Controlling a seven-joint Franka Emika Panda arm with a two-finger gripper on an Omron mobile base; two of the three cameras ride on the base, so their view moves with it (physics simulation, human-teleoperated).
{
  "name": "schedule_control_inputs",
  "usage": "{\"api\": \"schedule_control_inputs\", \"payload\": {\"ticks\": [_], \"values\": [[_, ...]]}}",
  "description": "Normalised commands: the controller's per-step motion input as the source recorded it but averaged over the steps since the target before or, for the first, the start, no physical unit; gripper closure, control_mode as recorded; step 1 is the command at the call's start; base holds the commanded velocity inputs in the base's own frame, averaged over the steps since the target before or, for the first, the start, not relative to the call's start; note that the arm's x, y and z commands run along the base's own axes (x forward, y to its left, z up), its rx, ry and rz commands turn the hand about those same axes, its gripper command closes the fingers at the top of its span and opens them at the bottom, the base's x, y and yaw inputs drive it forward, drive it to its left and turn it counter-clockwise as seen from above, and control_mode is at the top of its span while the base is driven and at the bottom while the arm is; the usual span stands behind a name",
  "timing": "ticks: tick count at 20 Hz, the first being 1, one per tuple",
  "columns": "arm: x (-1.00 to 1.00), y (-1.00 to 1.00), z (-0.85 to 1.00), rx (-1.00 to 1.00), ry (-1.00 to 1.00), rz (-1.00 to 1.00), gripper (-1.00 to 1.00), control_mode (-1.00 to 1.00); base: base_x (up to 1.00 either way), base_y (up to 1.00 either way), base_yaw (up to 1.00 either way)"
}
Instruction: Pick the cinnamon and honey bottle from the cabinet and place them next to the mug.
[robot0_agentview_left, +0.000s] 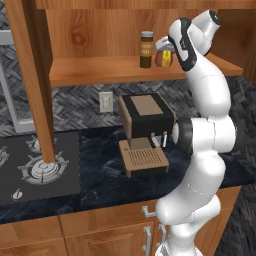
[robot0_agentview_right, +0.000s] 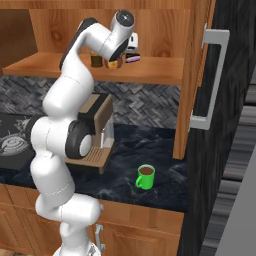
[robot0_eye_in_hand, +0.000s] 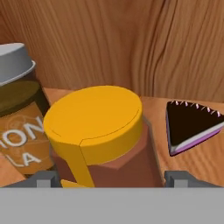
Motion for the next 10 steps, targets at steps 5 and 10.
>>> {"api": "schedule_control_inputs", "payload": {"ticks": [5, 10], "values": [[-0.70, 0.00, 0.00, 0.00, 0.00, 0.00, 1.00, -1.00, 0.00, 0.00, 0.00], [-0.91, 0.00, 0.00, 0.00, 0.00, 0.00, 1.00, -1.00, 0.00, 0.00, 0.00]]}}
